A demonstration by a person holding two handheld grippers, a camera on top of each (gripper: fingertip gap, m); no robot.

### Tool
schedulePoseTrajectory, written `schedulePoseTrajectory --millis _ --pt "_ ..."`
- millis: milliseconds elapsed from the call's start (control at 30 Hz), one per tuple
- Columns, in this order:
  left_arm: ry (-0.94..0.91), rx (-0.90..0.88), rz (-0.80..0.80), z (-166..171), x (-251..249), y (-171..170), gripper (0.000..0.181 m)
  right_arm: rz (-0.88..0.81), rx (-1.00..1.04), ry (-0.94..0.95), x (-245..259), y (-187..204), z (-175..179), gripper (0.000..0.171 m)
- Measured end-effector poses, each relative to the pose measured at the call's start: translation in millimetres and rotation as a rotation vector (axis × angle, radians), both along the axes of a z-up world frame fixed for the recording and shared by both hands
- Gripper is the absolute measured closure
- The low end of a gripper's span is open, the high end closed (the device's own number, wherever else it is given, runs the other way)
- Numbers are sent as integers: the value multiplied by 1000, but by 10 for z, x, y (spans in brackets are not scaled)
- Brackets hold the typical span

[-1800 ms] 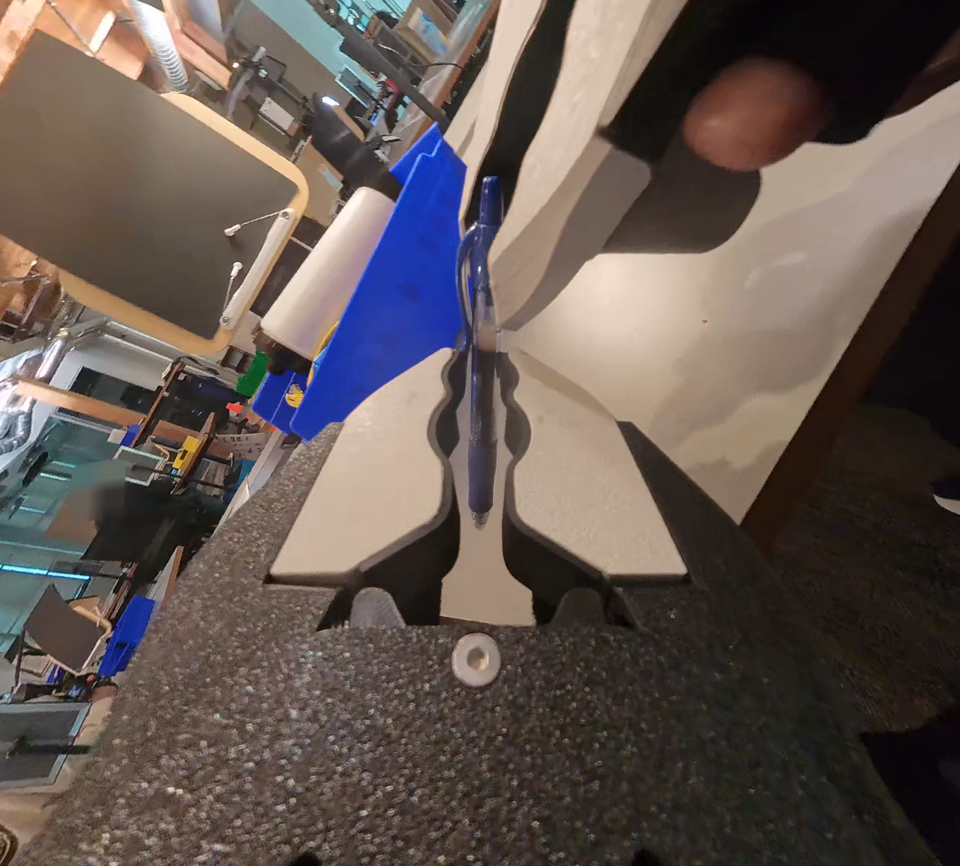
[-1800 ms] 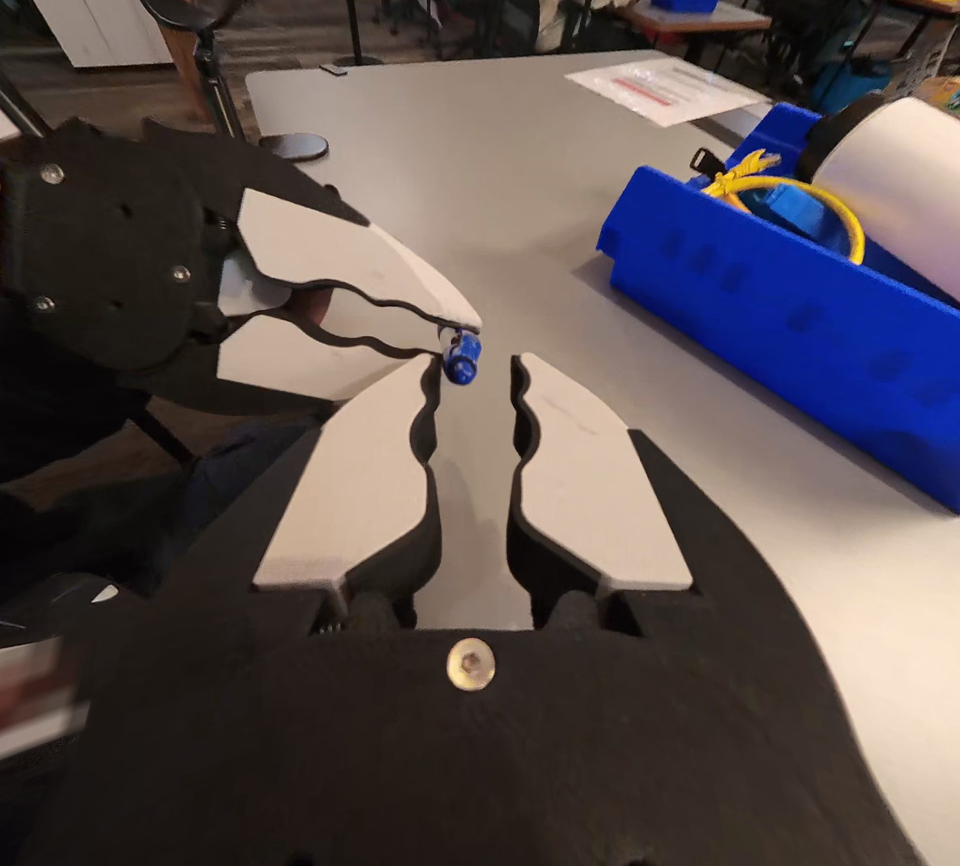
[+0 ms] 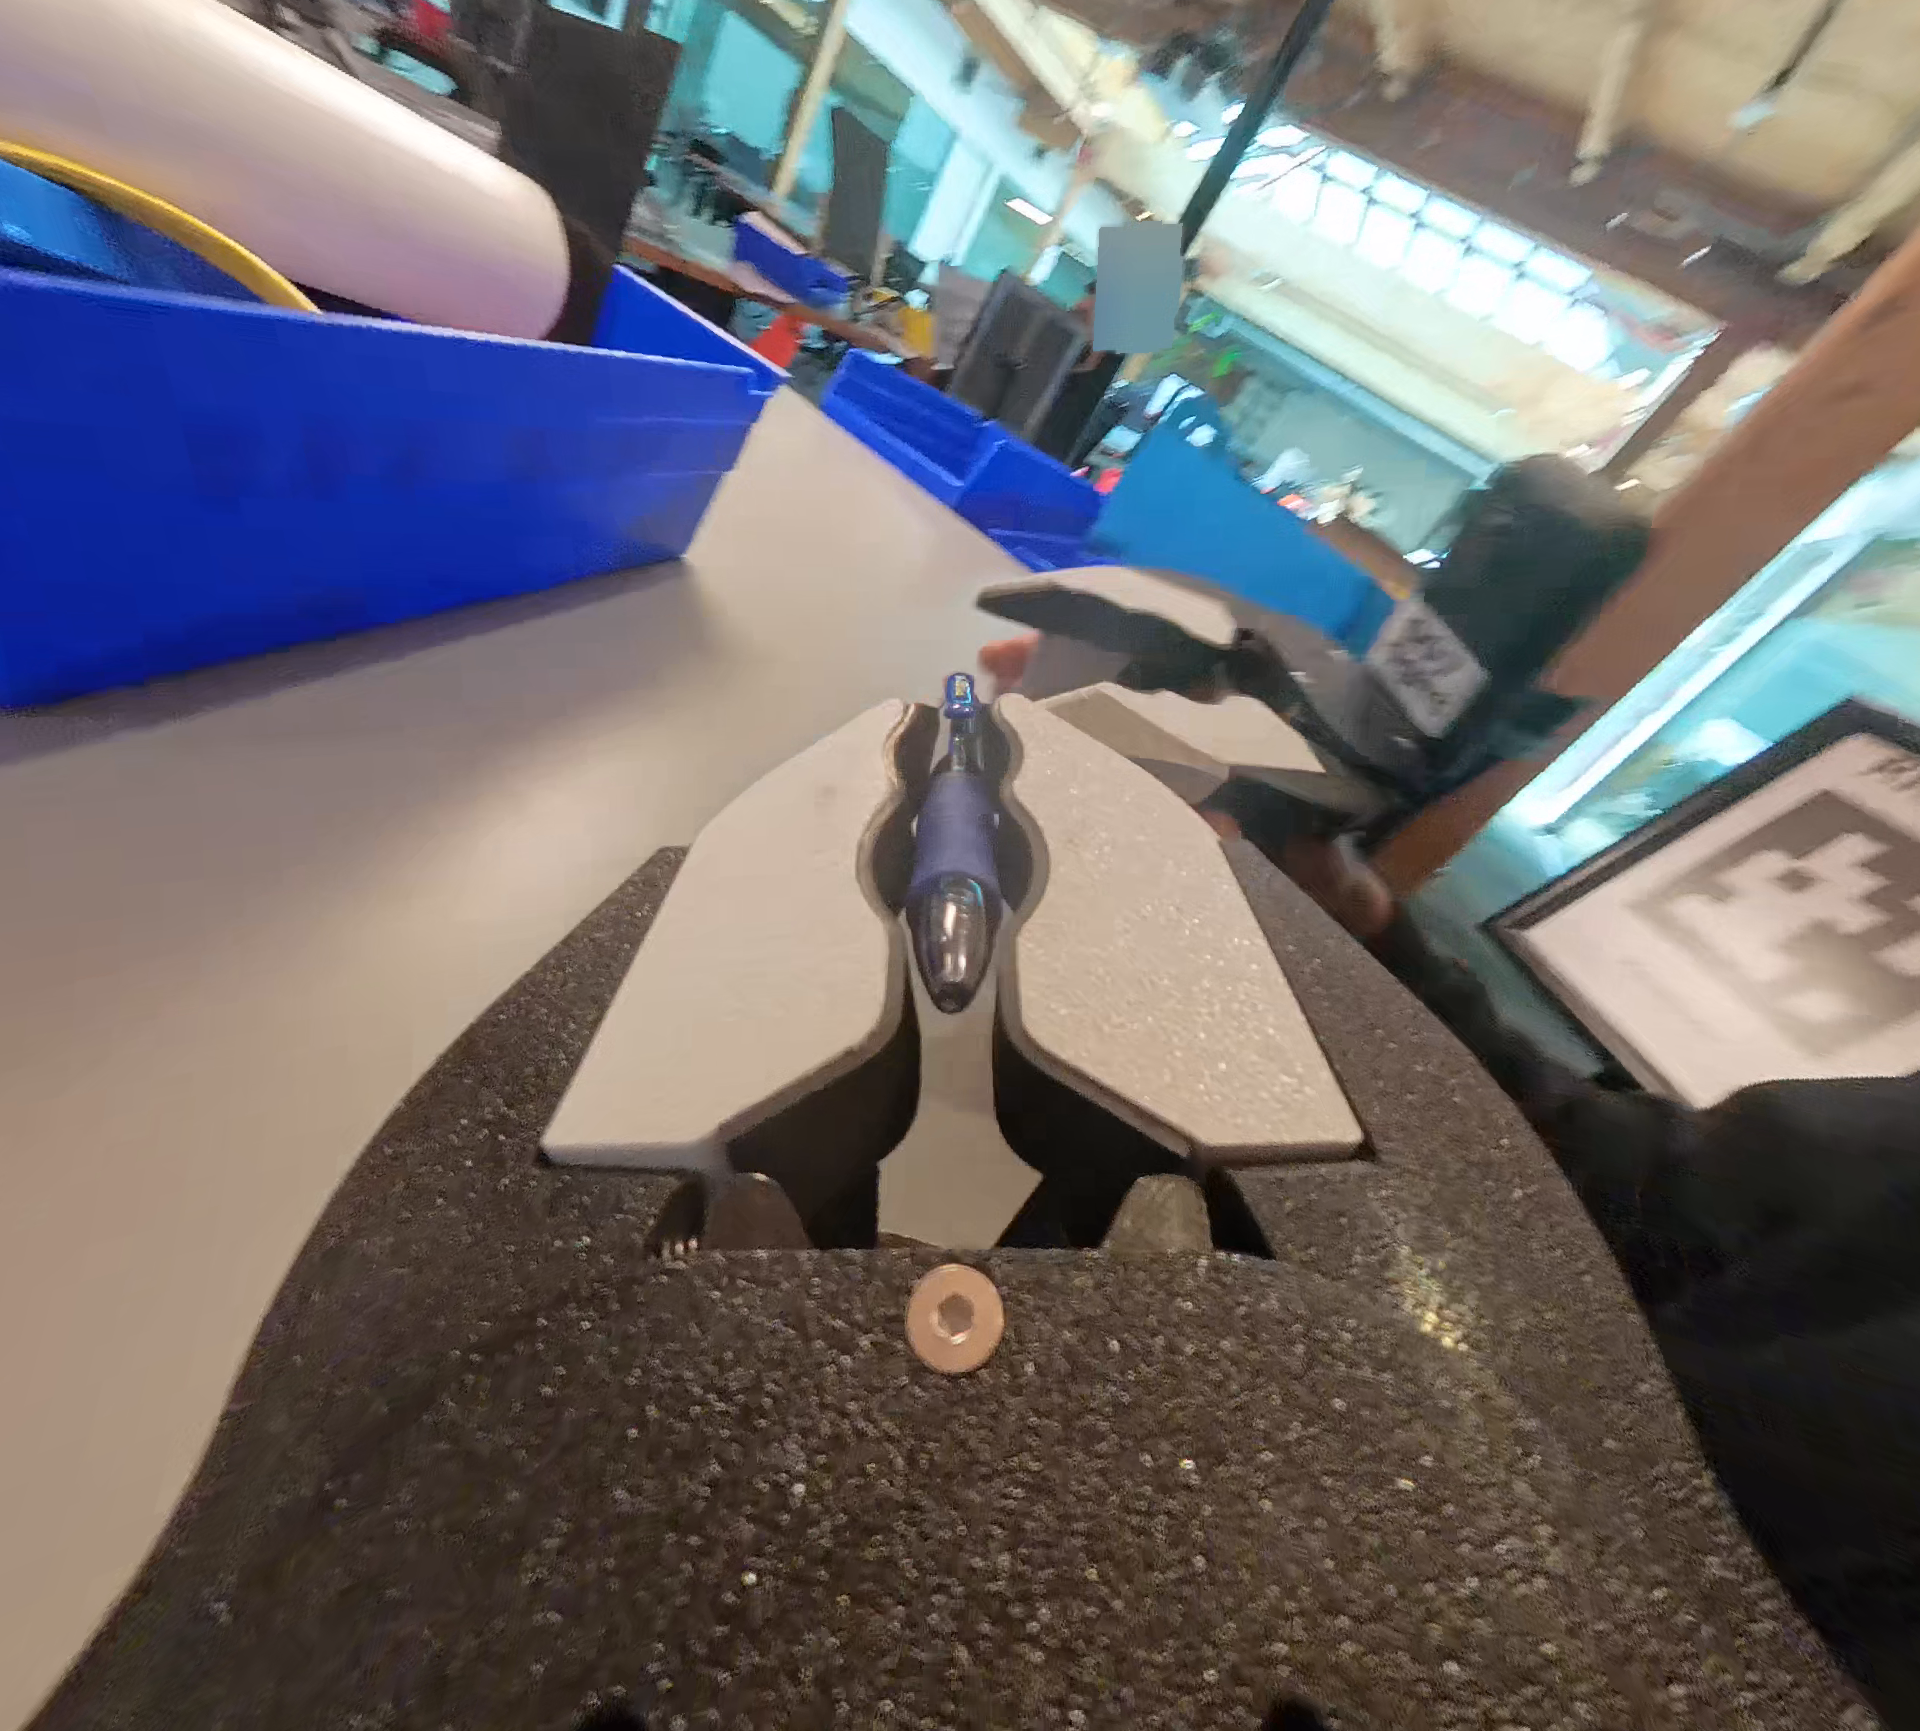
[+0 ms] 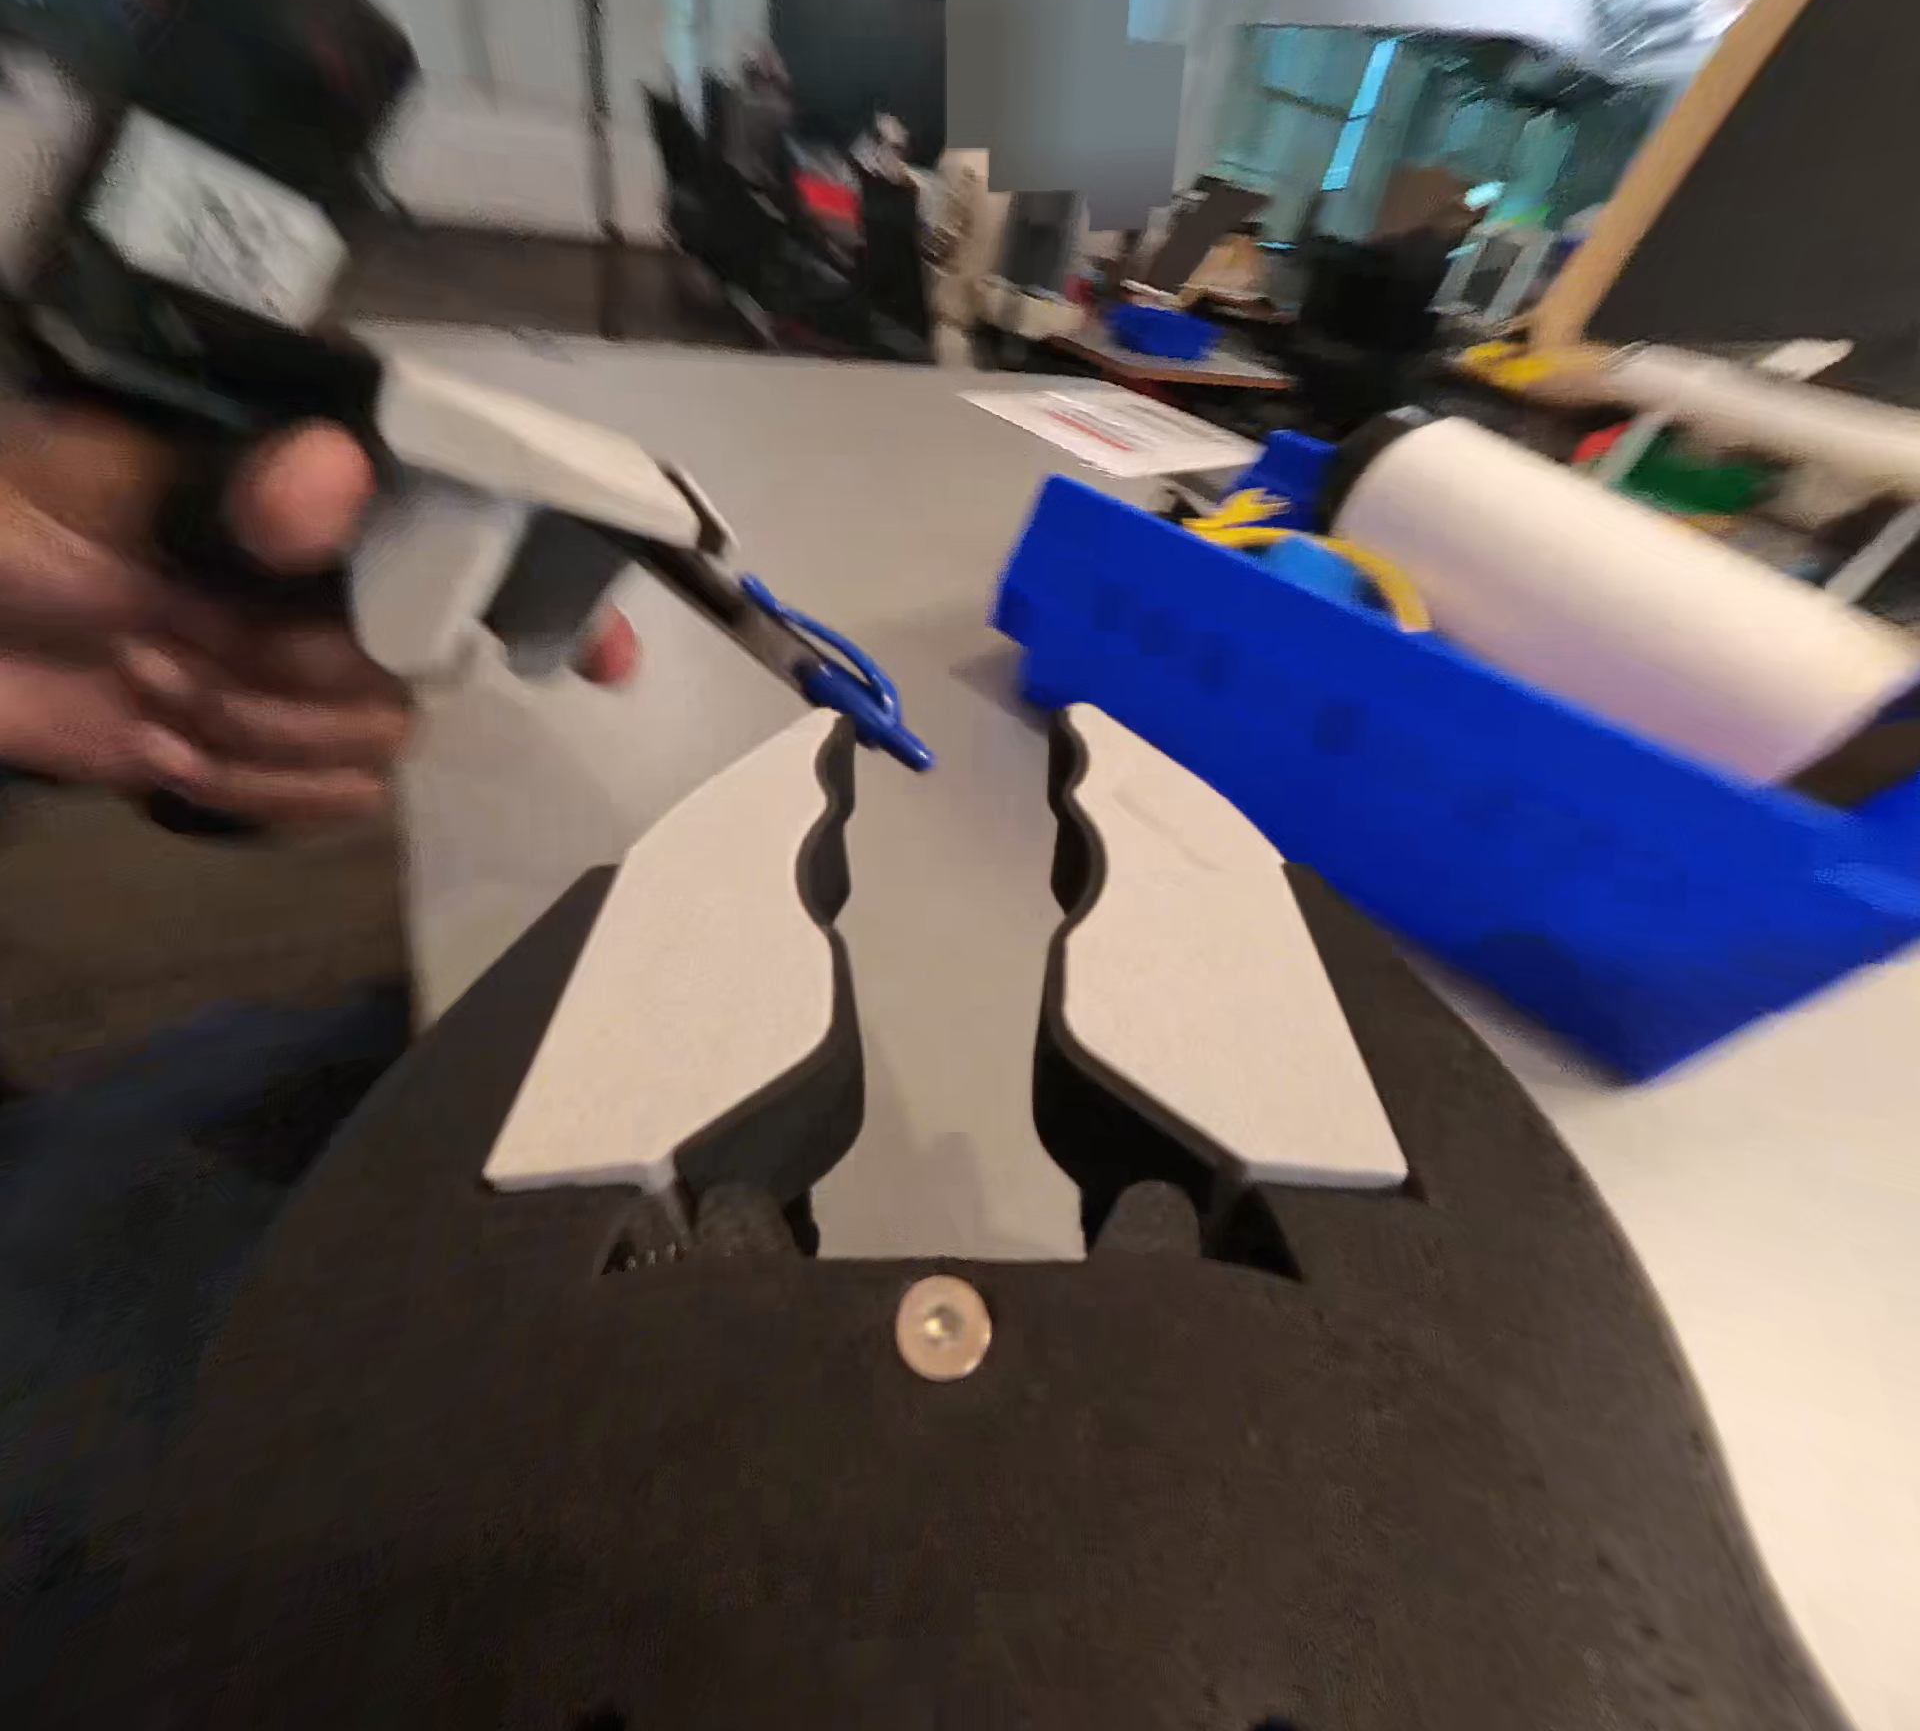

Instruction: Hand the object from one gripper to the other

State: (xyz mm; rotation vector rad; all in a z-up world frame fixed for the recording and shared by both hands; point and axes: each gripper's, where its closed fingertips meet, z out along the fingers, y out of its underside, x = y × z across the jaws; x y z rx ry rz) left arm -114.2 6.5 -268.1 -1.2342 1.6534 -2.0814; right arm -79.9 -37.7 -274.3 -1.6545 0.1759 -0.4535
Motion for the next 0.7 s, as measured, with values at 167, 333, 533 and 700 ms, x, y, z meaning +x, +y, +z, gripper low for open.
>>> schedulePoseTrajectory --millis 167,333,533,700 --pt "27 187 59 -88 -15 -14 171 -197 -397 -683 -74 30 -31 129" --pt "38 254 3 -134 -105 -197 171 -185 -570 -901 -240 237 -220 132" --pt "-57 234 -107 -6 -224 -353 150 -250 -538 -820 -152 203 -175 158" --pt "-218 183 -96 190 -232 -232 122 -70 -241 -292 -245 221 -80 158"
